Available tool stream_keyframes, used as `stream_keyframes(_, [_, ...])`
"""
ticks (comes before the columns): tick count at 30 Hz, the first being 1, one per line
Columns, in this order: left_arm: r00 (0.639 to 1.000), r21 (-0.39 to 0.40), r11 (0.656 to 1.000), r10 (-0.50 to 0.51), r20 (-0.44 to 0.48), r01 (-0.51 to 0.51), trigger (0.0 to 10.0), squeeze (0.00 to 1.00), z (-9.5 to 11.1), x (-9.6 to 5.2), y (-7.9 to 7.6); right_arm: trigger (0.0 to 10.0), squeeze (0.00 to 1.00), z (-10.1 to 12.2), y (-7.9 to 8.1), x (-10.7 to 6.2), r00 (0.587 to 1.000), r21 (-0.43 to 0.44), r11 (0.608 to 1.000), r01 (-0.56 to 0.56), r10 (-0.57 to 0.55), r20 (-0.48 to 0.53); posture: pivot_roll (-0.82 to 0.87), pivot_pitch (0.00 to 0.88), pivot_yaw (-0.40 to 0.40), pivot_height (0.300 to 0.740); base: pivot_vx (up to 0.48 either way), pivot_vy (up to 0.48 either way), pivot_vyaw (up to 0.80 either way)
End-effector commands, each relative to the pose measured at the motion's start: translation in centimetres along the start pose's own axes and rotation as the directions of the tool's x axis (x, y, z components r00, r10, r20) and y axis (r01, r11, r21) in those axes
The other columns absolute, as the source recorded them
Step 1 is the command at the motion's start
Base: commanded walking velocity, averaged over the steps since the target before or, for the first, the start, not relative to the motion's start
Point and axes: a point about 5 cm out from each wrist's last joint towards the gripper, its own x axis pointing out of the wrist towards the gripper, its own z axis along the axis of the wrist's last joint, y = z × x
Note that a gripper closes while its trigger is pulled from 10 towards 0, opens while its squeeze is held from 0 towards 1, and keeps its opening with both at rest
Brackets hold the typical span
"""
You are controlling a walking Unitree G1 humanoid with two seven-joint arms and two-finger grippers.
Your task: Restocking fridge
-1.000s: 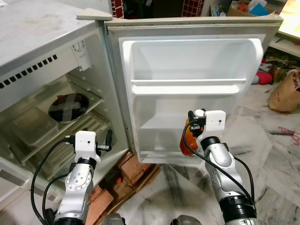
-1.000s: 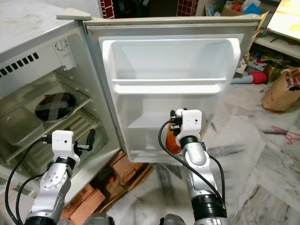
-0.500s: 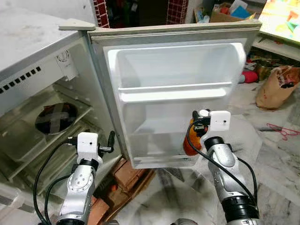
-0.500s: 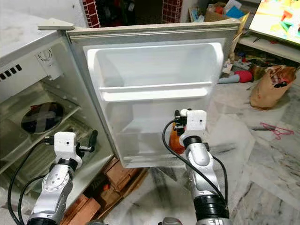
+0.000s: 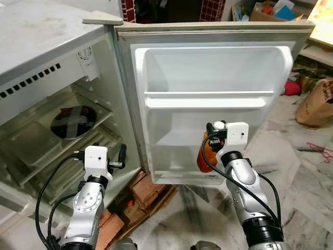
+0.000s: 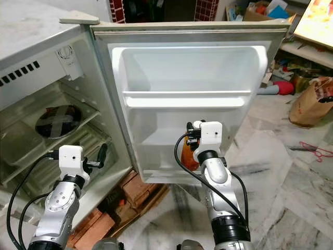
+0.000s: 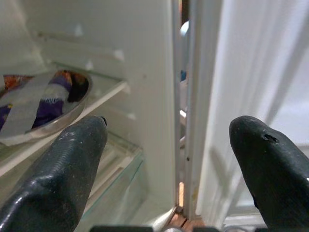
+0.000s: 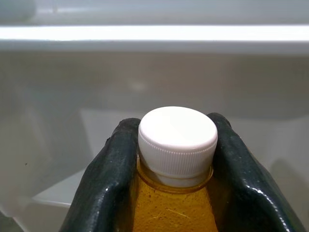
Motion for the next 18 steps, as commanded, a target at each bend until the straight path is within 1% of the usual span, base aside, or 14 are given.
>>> stream_keyframes(1, [1.0, -0.002, 1.0, -0.007, 0.017, 0.007, 10.0, 0.0, 0.22, -0.04, 0.1, 10.0, 0.0, 0.36, -0.15, 0.15, 1.0, 0.007, 1.0, 0.011, -0.011, 0.015, -0.02, 0.0, 0.011, 0.74, 0.247, 0.0, 0.0])
stream_keyframes(6, [1.0, -0.003, 1.0, -0.008, 0.018, 0.008, 10.0, 0.0, 0.24, -0.04, 0.08, 10.0, 0.0, 0.38, -0.12, 0.17, 1.0, 0.01, 1.0, 0.009, -0.009, 0.014, -0.02, 0.0, 0.011, 0.74, 0.274, 0.0, 0.0])
stream_keyframes(18, [1.0, -0.002, 1.0, -0.013, 0.014, 0.013, 10.0, 0.0, 0.17, -0.06, 0.05, 10.0, 0.0, 0.44, -0.05, 0.29, 1.0, 0.005, 1.0, 0.009, -0.009, 0.017, -0.02, 0.0, 0.013, 0.74, 0.0, 0.0, 0.0])
